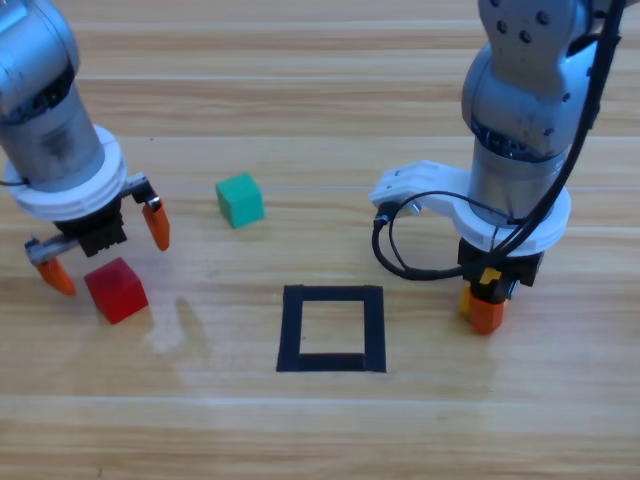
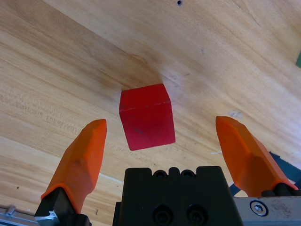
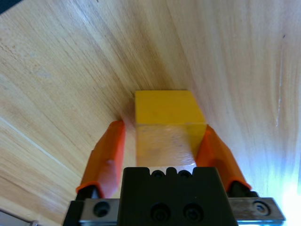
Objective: Stack the blocks in the rectangular block: red at the bottom, yellow in the middle, green on top
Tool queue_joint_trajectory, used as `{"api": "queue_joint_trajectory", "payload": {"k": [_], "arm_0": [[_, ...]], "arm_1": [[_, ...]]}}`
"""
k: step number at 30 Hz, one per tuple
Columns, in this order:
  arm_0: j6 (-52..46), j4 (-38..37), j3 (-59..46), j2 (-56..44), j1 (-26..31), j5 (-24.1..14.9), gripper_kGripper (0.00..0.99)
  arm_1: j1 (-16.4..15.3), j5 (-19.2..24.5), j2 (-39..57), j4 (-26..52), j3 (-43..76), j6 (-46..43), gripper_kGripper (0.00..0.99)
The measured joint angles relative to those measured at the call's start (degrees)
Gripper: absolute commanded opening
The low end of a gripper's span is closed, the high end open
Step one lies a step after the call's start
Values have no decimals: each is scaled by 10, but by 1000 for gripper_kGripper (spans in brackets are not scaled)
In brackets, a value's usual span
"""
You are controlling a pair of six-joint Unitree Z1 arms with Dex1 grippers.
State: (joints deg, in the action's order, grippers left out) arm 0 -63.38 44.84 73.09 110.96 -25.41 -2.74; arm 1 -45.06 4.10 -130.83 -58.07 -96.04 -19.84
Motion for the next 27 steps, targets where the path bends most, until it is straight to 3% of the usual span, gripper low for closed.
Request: {"api": "queue_joint_trajectory", "payload": {"k": [2,4,8,17,19,23,27], "arm_0": [[-11,-4,-1,7,1,0,986],[-26,-9,-3,11,1,0,985],[-58,-16,-4,21,2,1,957],[-79,-25,-31,37,2,1,874],[-79,-27,-37,37,2,1,795],[-79,-36,-51,35,2,1,644],[-79,-58,-81,17,5,1,448]], "arm_1": [[1,0,-5,-15,-9,0,141],[1,0,-8,-28,-18,1,0],[9,-3,-10,-43,-26,44,0],[33,-68,19,-31,-32,138,0],[34,-98,40,3,-12,150,0],[35,-109,92,76,57,181,0],[37,-117,130,89,69,210,0]]}}
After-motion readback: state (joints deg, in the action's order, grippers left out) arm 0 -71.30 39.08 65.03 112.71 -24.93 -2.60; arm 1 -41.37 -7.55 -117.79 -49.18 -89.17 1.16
